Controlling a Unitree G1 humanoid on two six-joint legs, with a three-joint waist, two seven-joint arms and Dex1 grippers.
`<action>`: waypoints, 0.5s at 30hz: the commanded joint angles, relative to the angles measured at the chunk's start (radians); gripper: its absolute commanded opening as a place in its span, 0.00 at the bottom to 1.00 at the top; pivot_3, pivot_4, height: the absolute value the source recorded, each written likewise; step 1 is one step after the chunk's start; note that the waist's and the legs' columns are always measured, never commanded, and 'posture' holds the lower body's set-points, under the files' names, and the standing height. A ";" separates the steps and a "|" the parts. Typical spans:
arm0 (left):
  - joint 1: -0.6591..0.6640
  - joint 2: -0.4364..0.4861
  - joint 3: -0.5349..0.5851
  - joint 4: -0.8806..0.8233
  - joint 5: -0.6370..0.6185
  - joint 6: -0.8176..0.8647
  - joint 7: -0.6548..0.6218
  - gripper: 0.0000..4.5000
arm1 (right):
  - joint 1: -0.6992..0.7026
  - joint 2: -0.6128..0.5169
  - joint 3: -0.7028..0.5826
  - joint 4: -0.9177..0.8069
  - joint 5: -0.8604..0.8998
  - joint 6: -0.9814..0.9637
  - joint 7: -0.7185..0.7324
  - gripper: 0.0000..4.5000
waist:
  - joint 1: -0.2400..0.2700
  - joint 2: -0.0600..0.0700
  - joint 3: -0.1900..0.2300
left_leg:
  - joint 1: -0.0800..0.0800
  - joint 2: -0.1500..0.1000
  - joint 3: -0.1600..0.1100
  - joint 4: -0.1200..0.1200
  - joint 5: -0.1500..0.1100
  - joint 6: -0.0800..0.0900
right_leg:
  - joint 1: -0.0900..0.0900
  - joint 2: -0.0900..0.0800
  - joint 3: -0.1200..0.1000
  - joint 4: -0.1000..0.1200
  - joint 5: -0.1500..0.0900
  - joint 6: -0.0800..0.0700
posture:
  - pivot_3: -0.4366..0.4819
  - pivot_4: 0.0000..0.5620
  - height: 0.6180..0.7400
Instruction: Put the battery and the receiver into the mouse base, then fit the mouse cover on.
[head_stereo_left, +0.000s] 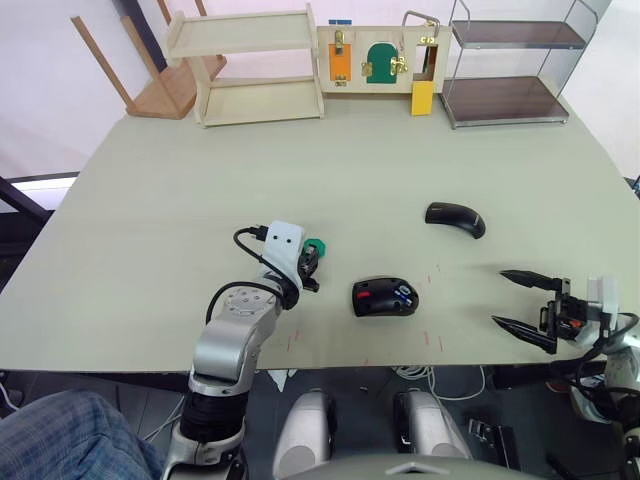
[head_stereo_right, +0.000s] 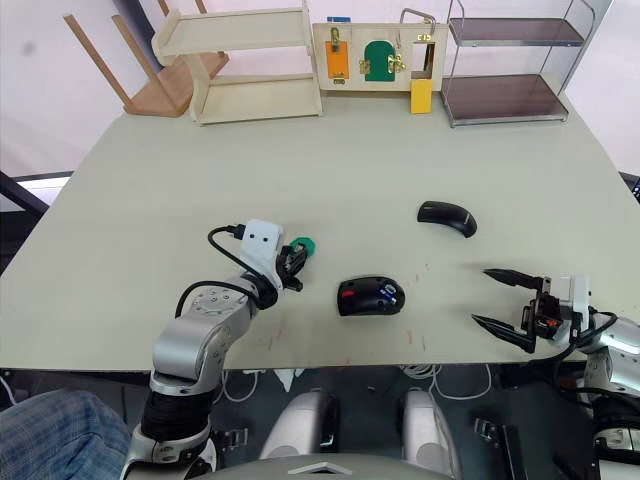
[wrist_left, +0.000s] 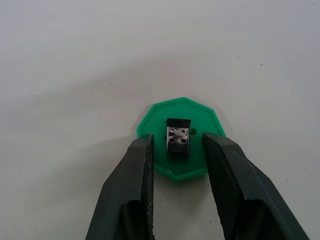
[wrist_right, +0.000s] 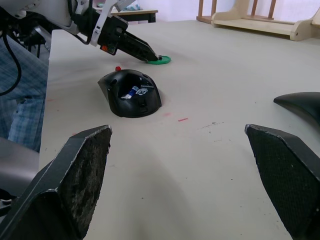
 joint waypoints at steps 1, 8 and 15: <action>-0.004 -0.004 -0.001 -0.020 0.004 0.007 0.005 0.08 | 0.009 -0.018 -0.005 -0.029 0.037 -0.005 0.006 1.00 | 0.000 0.000 0.000 | 0.000 0.000 0.000 0.000 0.000 0.000 | 0.000 0.000 0.000 0.000 0.000 0.000 | 0.48 0.27 1.00; -0.003 -0.004 0.000 -0.020 0.007 0.010 0.010 0.02 | 0.014 -0.026 0.016 -0.041 0.062 0.000 0.006 1.00 | 0.000 0.000 0.000 | 0.000 0.000 0.000 0.000 0.000 0.000 | 0.000 0.000 0.000 0.000 0.000 0.000 | 0.48 0.27 1.00; -0.002 0.009 0.006 -0.011 0.007 -0.005 0.006 0.02 | 0.014 -0.034 0.030 -0.042 0.083 -0.005 0.006 1.00 | 0.000 0.000 0.000 | 0.000 0.000 0.000 0.000 0.000 0.000 | 0.000 0.000 0.000 0.000 0.000 0.000 | 0.48 0.27 1.00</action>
